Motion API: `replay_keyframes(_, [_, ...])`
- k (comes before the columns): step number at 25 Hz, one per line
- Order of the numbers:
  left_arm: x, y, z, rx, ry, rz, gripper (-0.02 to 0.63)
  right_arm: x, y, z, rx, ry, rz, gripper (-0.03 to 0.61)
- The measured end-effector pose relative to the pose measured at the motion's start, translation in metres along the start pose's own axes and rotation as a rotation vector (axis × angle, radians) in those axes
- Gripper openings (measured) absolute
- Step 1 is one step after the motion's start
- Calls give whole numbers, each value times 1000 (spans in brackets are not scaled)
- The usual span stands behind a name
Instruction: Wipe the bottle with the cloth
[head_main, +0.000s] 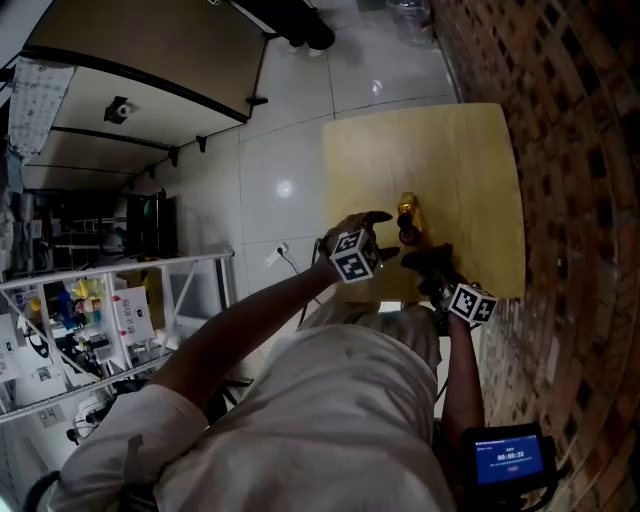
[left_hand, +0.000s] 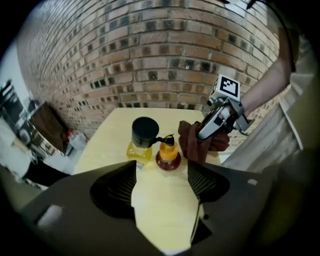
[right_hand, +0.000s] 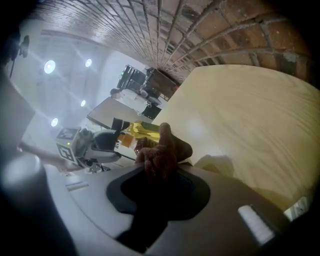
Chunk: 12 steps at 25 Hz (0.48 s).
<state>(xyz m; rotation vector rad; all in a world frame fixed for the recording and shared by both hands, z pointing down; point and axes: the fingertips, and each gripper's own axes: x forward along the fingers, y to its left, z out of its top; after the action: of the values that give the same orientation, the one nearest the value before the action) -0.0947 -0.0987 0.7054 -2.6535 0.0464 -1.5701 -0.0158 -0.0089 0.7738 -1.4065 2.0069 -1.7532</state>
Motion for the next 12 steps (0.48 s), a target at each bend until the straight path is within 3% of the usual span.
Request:
replay_keyframes(2, [-6,12,4,151,-19,76,397,0,-2,0,-27,7,2,78])
replay_keyframes(4, [-30,3,21,359,-35,98,448,-19,15,-3,-46,7,5,78])
replay_keyframes(7, [-55,-28,49,719,-29,17,518,-51,45,-6,-51,-12,11,78])
replay_keyframes(9, [-47,-41,52,933,24,-61,529,-56,47,-9,-34,-34,12,78])
replay_keyframes(12, [-27,-49,46,1130,109,-153,532,-60,44,-15,-15,-53,11,78])
